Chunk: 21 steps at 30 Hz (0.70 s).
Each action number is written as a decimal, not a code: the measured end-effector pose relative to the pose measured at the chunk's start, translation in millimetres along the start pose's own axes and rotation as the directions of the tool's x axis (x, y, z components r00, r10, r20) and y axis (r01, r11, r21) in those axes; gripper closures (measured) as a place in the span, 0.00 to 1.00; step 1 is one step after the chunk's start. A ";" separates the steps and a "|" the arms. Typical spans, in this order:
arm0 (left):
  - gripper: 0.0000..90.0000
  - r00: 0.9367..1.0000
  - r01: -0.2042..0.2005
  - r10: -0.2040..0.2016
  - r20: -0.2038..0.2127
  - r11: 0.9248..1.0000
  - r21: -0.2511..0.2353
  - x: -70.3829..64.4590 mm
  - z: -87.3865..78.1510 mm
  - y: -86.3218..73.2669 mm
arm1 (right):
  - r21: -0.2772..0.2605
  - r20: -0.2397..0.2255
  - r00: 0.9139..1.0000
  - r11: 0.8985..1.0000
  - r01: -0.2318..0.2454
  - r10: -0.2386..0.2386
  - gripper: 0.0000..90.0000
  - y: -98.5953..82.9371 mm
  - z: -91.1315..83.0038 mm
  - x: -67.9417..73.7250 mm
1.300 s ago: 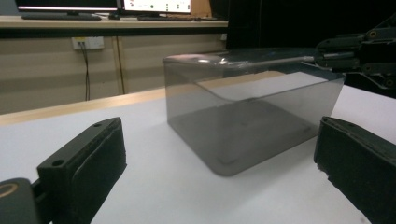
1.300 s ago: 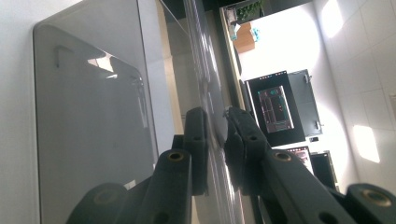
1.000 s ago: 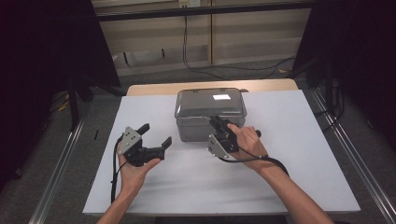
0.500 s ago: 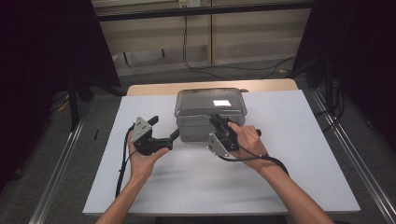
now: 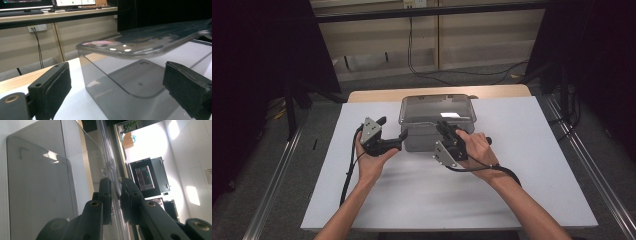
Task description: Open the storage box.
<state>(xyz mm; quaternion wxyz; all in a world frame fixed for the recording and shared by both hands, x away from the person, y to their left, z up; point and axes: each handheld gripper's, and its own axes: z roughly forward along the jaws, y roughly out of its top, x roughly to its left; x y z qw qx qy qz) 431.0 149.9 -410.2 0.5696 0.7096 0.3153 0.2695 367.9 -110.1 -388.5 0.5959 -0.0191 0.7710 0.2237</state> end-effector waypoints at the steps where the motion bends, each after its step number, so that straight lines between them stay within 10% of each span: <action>1: 0.09 1.000 0.000 0.000 0.000 1.000 0.000 0.0 0.0 0.0 | 0.000 0.000 1.000 1.000 0.000 0.000 0.88 0.1 0.0 -0.4; 21: 0.29 0.996 -0.092 0.092 0.001 0.996 -0.011 -4.9 20.3 3.2 | 0.003 -0.006 1.000 1.000 -0.019 0.019 0.80 -0.7 0.6 2.9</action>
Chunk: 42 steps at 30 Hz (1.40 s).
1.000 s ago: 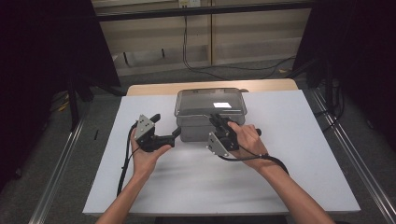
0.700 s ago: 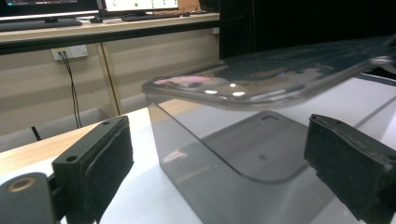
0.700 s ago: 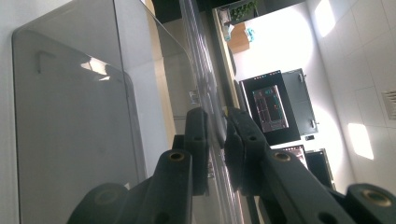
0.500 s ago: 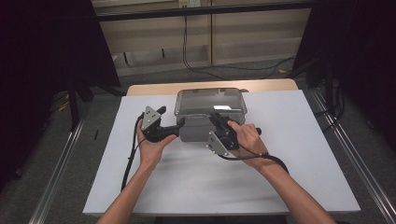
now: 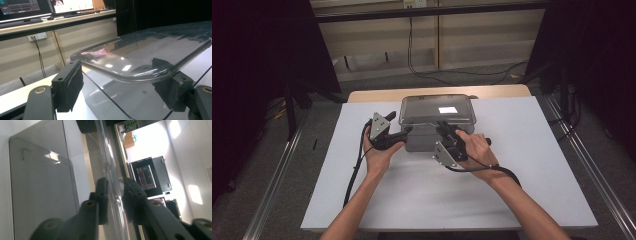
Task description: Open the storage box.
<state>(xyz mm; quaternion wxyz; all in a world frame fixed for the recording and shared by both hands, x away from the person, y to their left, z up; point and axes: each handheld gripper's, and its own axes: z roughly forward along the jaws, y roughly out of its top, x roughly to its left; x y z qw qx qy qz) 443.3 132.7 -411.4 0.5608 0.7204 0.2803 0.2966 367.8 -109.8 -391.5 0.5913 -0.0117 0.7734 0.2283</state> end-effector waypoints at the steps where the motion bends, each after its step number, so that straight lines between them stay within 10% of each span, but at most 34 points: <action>1: 0.29 1.000 -0.008 0.008 0.001 1.000 0.003 0.1 0.0 0.0 | 0.000 0.005 1.000 1.000 -0.008 0.008 0.75 -0.8 0.3 -0.5; 11: 0.30 1.000 0.005 -0.005 -0.002 1.000 -0.007 0.7 -0.3 2.5 | -0.001 -0.006 0.985 0.985 -0.172 0.172 0.52 -23.0 -5.6 -4.1; 20: 0.31 1.000 0.012 -0.012 -0.001 1.000 -0.007 0.8 -0.3 2.7 | -0.008 -0.018 0.928 0.928 -0.373 0.373 0.39 -50.8 -13.6 -13.9; 31: 0.31 1.000 0.017 -0.017 0.001 1.000 -0.003 0.7 -0.6 2.8 | 0.008 -0.078 0.791 0.794 -0.608 0.607 0.23 -85.3 -17.0 -28.2; 35: 0.31 1.000 0.019 -0.019 0.001 1.000 -0.008 1.5 -0.6 3.7 | 0.014 -0.095 0.725 0.729 -0.684 0.682 0.20 -99.7 -13.0 -33.0; 40: 0.31 1.000 0.023 -0.023 0.005 1.000 -0.009 2.9 -0.1 5.6 | 0.026 -0.113 0.680 0.686 -0.727 0.725 0.22 -110.0 -6.4 -32.6; 42: 0.30 1.000 0.029 -0.029 0.009 1.000 -0.009 2.9 0.4 6.5 | 0.023 -0.121 0.675 0.682 -0.731 0.727 0.23 -111.4 -3.7 -32.8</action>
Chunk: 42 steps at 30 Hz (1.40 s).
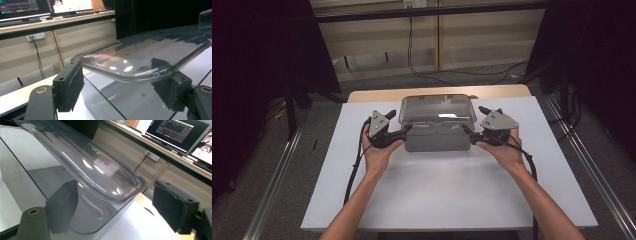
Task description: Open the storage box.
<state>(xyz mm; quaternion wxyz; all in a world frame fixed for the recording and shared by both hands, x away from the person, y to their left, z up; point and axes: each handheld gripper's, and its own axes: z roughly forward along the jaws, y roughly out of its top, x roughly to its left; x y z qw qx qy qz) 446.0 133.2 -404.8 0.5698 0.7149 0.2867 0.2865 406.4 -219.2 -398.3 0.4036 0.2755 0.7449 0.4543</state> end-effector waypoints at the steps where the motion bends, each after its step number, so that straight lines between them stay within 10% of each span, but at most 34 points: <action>1: 0.30 1.000 -0.001 0.001 0.002 1.000 0.000 0.2 0.3 0.4 | -0.002 -0.002 1.000 1.000 0.003 -0.003 0.24 -0.1 1.2 -0.6; 42: 0.49 0.996 -0.074 0.075 0.050 0.997 -0.018 11.5 14.7 21.8 | -0.110 -0.061 0.996 0.991 -0.076 0.070 0.61 12.0 22.9 -22.7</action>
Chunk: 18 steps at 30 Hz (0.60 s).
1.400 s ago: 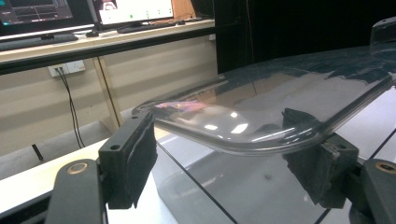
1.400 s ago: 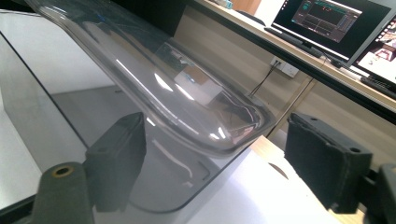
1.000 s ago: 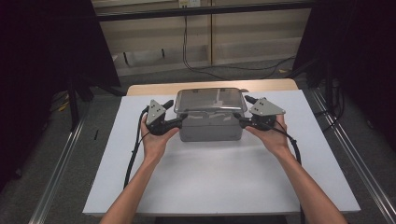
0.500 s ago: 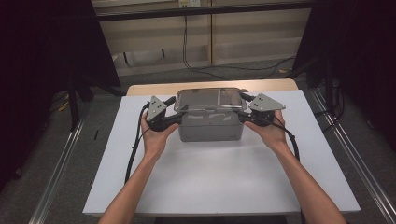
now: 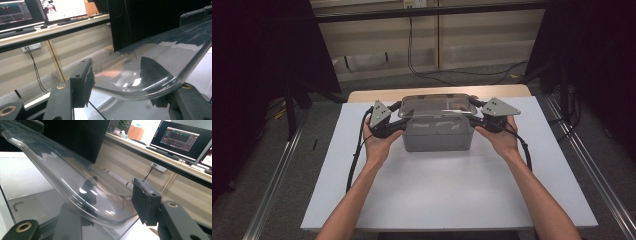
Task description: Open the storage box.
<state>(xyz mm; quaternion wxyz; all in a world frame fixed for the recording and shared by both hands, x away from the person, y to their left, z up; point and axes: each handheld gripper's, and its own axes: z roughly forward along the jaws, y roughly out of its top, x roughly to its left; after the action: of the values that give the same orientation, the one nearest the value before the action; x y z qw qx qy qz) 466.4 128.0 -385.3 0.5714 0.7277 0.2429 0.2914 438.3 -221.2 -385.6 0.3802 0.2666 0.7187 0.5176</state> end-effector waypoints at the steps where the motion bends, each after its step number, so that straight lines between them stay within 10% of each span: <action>1: 0.50 1.000 -0.004 0.004 0.002 1.000 0.001 0.2 0.2 0.3 | 0.000 0.000 1.000 1.000 0.001 -0.001 0.61 0.0 0.2 -0.7; 18: 0.53 1.000 0.031 -0.031 -0.002 1.000 -0.002 11.4 9.8 4.7 | -0.014 -0.007 1.000 0.999 -0.030 0.030 0.63 6.4 7.0 -7.6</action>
<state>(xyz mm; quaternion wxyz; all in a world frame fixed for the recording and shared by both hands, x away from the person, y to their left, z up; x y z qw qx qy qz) 481.6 128.0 -380.7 0.5762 0.7230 0.2546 0.2835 448.3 -221.2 -378.7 0.3720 0.2728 0.7123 0.5290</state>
